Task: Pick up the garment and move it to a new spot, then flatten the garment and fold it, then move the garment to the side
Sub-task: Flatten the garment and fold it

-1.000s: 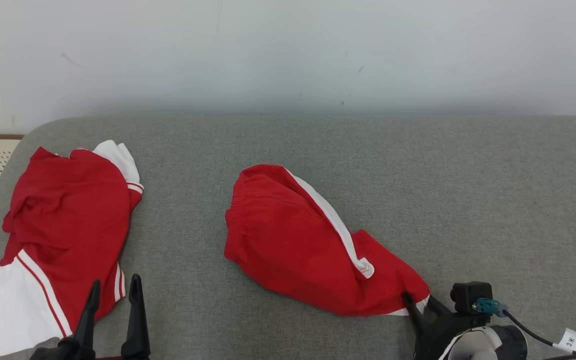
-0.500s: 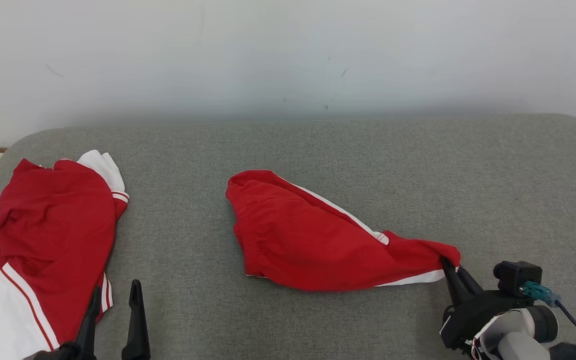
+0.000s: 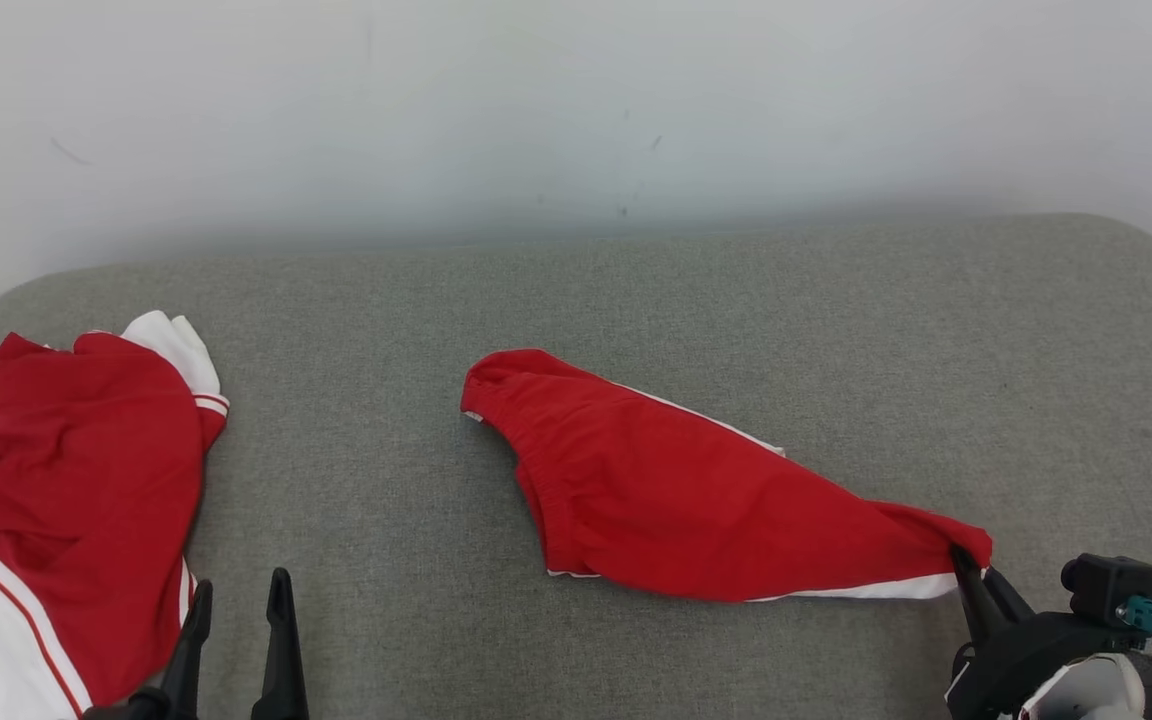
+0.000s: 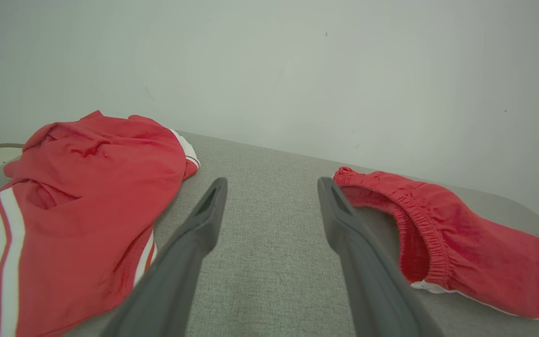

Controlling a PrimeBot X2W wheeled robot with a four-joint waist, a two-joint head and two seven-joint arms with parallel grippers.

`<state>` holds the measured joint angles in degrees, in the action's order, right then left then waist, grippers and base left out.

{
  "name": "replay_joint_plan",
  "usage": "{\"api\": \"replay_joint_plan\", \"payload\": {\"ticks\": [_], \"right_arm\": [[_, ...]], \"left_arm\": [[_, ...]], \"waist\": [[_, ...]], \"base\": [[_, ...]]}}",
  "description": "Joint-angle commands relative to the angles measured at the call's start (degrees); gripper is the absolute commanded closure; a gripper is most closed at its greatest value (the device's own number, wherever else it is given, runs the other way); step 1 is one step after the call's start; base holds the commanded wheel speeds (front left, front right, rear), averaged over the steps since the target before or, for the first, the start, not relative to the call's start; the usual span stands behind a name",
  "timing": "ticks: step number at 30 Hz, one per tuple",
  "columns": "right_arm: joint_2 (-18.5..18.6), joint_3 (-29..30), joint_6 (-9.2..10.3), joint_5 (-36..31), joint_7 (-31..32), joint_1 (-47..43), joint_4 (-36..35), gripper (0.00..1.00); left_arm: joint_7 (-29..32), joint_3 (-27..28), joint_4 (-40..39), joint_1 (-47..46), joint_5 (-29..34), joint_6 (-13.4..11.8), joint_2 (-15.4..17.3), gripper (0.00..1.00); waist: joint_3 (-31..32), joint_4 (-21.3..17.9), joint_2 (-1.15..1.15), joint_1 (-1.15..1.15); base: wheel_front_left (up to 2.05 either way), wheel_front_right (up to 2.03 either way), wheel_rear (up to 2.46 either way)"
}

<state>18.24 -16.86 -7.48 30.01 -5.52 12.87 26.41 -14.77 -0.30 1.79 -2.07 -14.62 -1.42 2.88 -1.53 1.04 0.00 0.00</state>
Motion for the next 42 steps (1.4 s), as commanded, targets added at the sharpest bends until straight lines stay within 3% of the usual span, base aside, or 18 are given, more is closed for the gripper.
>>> {"api": "replay_joint_plan", "payload": {"ticks": [1,14,27,36,42], "right_arm": [[0.01,0.66,-0.02,-1.63,0.26,-0.72,-0.11,0.02],[-4.37,9.46,-0.02,-13.20,-2.26,-3.16,-2.34,0.00],[-9.75,10.57,-0.02,-15.14,-8.64,-6.18,-10.31,0.00],[-10.42,8.81,-0.02,-15.30,-9.32,-6.23,-11.34,0.00],[-10.54,7.01,-0.02,-14.45,-9.51,-5.22,-10.53,0.00]], "left_arm": [[-0.42,0.01,0.34,0.23,-0.20,0.18,0.02,0.00],[-0.42,0.37,0.81,0.59,-0.15,0.34,0.02,0.00],[-0.42,-2.22,2.27,-0.57,0.69,1.87,0.02,0.00],[-0.42,-7.45,8.13,-4.45,1.34,6.38,0.01,0.00],[-0.30,-12.24,14.83,-8.07,1.82,7.87,0.03,0.00]], "waist": [[-0.05,-0.06,0.00,0.00],[0.44,-0.75,0.00,0.00],[0.30,-1.84,0.00,0.00],[-0.38,-3.76,0.00,0.00],[-1.22,-5.88,0.00,0.00]], "base": [[0.00,0.00,0.00],[0.00,0.00,0.00],[0.00,0.00,0.00],[0.00,0.00,0.00],[0.00,0.00,0.00]]}}
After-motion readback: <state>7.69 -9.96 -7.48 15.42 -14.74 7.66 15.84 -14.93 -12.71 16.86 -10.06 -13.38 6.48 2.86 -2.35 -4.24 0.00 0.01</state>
